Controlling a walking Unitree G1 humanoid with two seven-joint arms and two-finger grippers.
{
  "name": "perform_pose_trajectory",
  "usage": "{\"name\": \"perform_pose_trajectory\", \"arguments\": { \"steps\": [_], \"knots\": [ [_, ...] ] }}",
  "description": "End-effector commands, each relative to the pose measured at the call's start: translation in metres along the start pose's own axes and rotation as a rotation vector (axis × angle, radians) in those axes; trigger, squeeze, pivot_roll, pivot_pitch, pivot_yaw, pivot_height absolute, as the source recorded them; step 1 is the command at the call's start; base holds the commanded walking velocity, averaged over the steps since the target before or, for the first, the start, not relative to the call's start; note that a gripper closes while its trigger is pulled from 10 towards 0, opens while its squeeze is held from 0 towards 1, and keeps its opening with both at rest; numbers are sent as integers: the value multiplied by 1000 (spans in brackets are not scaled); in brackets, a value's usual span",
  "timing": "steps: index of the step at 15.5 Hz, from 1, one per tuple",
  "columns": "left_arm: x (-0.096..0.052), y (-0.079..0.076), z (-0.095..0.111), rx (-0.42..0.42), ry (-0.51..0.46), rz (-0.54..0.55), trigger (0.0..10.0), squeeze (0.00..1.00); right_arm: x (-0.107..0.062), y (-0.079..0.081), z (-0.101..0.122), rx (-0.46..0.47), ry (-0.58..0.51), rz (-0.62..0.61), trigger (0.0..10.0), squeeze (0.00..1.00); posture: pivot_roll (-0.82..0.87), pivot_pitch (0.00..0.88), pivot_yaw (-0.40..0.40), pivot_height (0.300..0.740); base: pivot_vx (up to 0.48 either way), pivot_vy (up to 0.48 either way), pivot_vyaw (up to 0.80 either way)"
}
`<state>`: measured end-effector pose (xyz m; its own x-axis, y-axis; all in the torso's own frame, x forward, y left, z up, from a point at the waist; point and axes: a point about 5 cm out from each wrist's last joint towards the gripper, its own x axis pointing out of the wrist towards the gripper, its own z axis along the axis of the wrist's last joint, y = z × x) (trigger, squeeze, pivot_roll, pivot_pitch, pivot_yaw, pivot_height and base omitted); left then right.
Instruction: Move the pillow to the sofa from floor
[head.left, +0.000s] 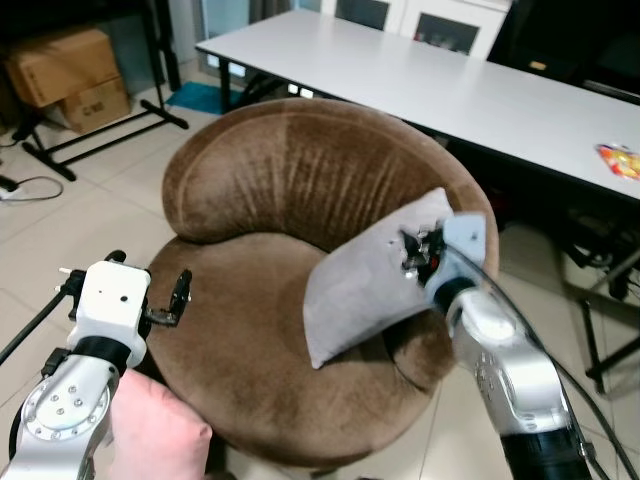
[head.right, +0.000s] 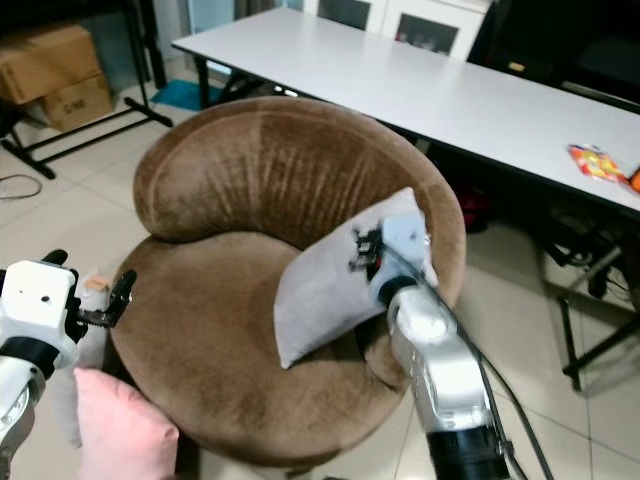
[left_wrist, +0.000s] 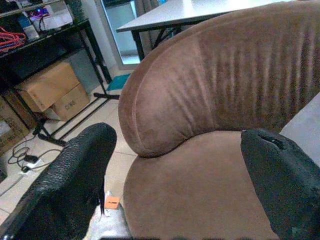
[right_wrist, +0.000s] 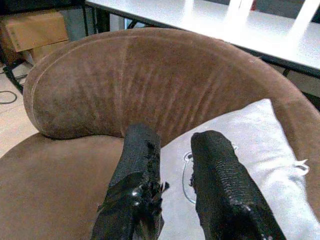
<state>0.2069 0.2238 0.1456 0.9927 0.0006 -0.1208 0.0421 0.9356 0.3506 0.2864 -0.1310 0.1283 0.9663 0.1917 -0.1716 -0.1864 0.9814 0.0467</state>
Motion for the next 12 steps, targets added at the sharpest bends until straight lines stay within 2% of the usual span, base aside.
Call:
{"name": "perform_pose_trajectory", "arguments": {
  "steps": [1, 6, 10, 12],
  "knots": [
    [0, -3, 1, 4, -11, 3, 10000, 0, -3, -5, 6, 3, -7, -24, 10000, 0, 34, 0, -116, 740, -266, 0, 0],
    [1, -4, 1, 10, -23, 6, 10000, 0, -2, -3, 13, -44, 5, -18, 10000, 0, 40, 0, -127, 740, -283, 0, 0],
    [2, -2, 1, -22, -33, 34, 10000, 0, 3, -2, 16, -69, 15, -13, 10000, 0, 43, 0, -139, 740, 0, 0, 0],
    [3, -1, 1, -30, -31, 42, 10000, 0, 5, -2, 17, -72, 19, -10, 10000, 0, 43, 0, -144, 740, 0, 360, 0]
  ]
}}
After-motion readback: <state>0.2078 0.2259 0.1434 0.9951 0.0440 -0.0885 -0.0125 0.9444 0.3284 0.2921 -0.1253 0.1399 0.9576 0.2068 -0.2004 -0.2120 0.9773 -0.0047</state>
